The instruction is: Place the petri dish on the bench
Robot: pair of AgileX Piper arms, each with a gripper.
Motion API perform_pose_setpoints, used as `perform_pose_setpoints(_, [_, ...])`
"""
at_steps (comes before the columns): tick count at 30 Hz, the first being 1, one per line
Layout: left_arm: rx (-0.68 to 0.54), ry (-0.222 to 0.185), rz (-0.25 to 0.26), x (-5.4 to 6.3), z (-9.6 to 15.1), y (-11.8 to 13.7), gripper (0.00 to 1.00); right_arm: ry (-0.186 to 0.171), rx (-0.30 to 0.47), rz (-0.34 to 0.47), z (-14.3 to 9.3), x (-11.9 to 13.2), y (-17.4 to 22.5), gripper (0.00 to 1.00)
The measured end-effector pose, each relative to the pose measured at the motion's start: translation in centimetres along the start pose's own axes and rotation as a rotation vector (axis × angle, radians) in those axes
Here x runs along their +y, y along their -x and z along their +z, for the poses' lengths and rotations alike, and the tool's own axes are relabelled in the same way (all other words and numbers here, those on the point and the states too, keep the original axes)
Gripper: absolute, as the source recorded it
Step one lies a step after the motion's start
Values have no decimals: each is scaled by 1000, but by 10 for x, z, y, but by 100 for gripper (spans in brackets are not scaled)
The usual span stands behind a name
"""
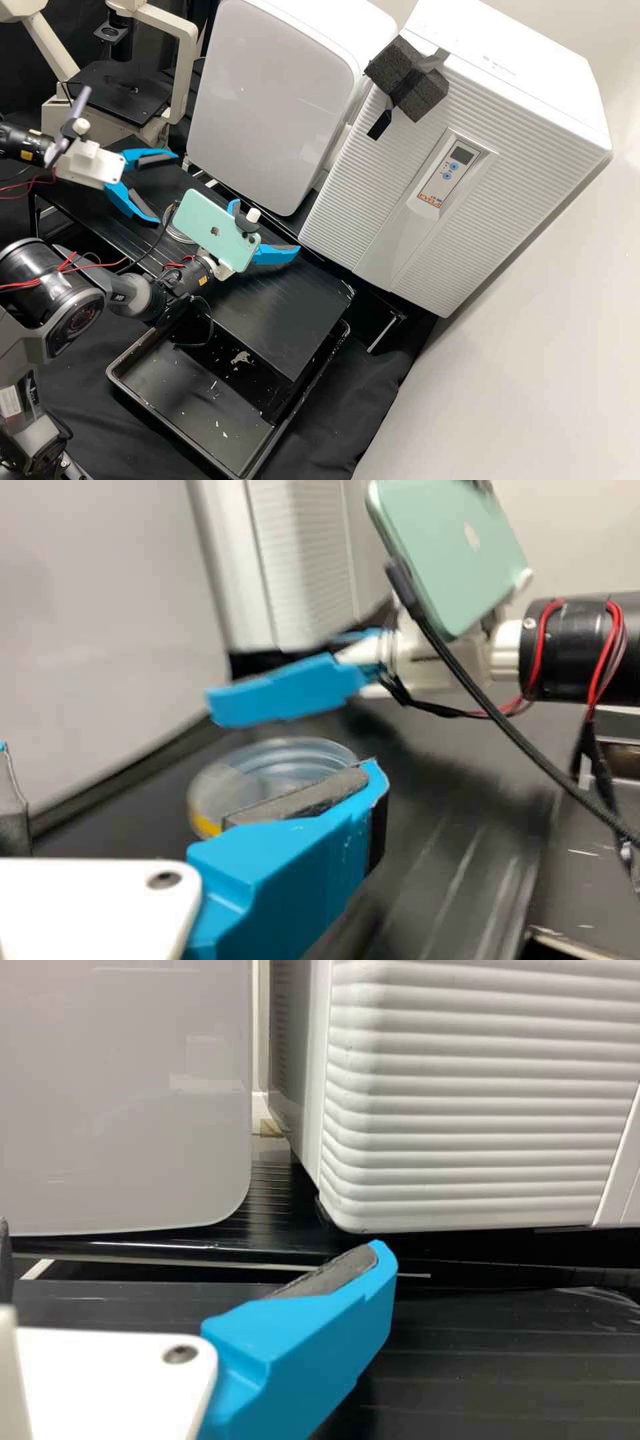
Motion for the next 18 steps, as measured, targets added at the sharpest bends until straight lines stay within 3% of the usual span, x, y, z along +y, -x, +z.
perform_pose_setpoints(4, [55, -66, 66, 2, -5, 24, 100, 0, 0, 0, 0, 0, 0, 100])
perform_pose_setpoints(6, [106, -127, 106, 1, -6, 32, 100, 0, 0, 0, 0, 0, 0, 100])
perform_pose_setpoints(8, [247, -227, 174, 2, -12, 40, 100, 0, 0, 0, 0, 0, 0, 100])
perform_pose_setpoints(11, [437, -286, 242, 0, -22, 47, 100, 0, 0, 0, 0, 0, 0, 100])
perform_pose_setpoints(15, [585, -226, 230, -7, -42, 57, 100, 0, 0, 0, 0, 0, 0, 100])
perform_pose_setpoints(18, [623, -152, 227, -14, -53, 65, 100, 0, 0, 0, 0, 0, 0, 100])
